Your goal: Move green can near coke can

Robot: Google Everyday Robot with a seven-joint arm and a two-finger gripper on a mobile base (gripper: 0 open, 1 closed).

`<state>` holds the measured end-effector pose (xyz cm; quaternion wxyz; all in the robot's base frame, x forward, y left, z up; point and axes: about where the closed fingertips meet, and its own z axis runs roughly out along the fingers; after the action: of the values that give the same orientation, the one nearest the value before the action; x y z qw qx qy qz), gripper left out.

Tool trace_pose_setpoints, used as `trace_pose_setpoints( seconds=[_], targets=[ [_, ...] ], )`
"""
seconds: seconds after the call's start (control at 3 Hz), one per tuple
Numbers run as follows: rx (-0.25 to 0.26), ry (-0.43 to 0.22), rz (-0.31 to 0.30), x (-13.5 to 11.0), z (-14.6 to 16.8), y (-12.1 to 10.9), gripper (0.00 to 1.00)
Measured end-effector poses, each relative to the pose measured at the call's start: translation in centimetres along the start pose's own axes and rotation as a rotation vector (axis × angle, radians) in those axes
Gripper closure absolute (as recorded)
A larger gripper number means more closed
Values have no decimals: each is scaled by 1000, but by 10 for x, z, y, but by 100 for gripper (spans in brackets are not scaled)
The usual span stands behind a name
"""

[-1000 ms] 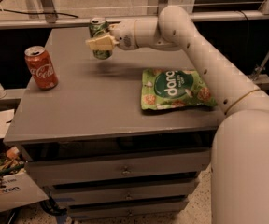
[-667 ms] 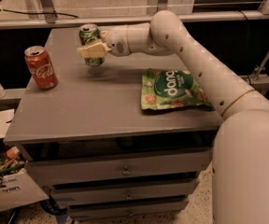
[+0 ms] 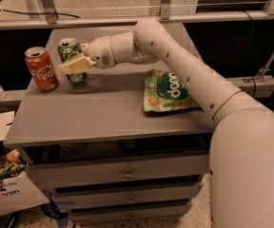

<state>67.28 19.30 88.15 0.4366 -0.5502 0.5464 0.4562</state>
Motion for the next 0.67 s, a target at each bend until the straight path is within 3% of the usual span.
trace_pose_setpoints(
  seconds=[0.33, 0.67],
  targets=[
    [-70, 9, -21, -1, 19, 21, 100],
    [-100, 31, -62, 3, 30, 31, 100]
  ],
)
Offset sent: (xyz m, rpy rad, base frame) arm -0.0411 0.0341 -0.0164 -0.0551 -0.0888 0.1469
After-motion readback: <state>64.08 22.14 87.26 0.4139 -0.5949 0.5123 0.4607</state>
